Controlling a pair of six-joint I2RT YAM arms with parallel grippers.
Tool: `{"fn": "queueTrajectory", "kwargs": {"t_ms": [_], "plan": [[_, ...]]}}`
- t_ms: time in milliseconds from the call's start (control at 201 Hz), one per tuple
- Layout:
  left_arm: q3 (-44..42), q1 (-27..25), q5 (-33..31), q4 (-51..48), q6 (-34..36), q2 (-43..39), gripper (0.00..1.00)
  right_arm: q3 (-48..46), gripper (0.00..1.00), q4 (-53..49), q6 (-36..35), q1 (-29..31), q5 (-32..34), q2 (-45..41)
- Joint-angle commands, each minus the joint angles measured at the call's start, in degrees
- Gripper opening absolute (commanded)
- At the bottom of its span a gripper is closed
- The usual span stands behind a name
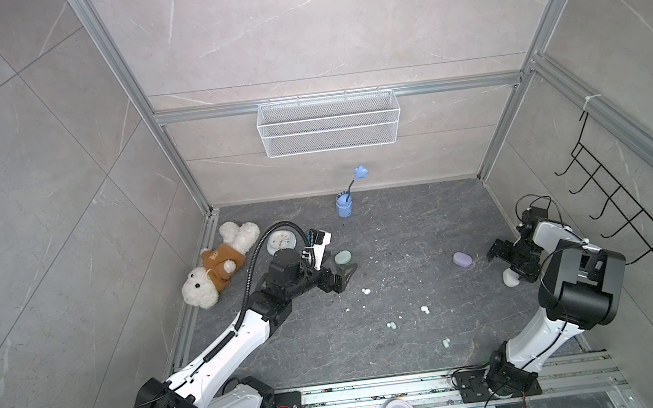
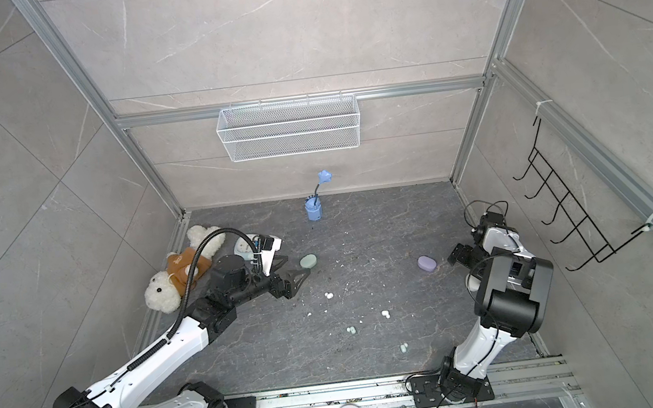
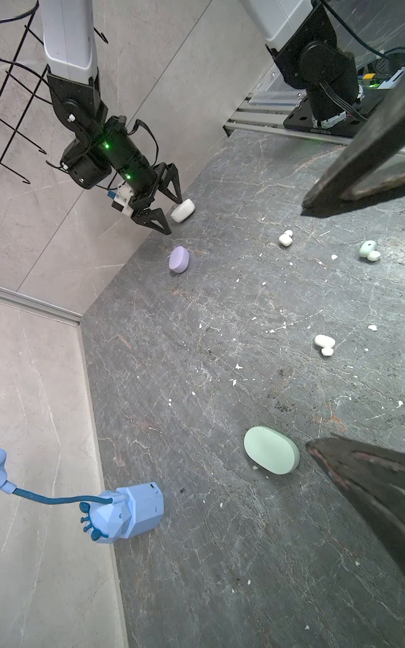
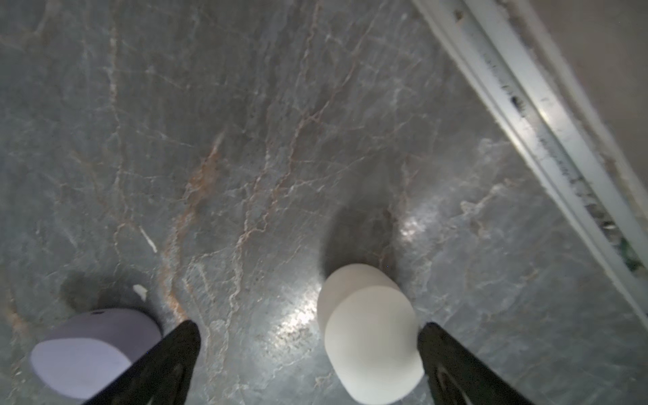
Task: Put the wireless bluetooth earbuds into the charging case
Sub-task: 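Move the right gripper over the white earbud case and descend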
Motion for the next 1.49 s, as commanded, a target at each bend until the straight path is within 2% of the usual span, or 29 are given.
{"fn": "queueTrajectory", "kwargs": {"t_ms": [0,363,602,722,1005,1488], "plan": [[0.03,0.25,0.08,1.14,-1.09,0.11,1.0,-0.11,0.99,0.83,-1.68,0.18,-5.12,1.73],[-0.68,0.3,-0.21,2.88,-2.35,1.3,1.0,0.26,0.98,1.61,-2.81,2.15,-10.33,1.72],[-0.48,0.25,0.16,3.19,-2.59,2.2,1.0,1.82,0.93,-0.67,-0.6,3.24,0.93,2.0],[-0.41,0.27,0.48,3.33,-2.75,2.57,1.0,0.67,0.87,-2.09,0.15,3.27,4.4,0.42],[-0.48,0.25,1.0,3.81,-3.32,2.83,1.0,-3.14,0.83,-1.95,-0.71,3.78,4.08,-1.56],[-0.48,0.24,0.89,3.52,-3.14,2.57,1.0,-4.46,0.74,-6.72,0.54,4.06,10.85,-1.3]]}}
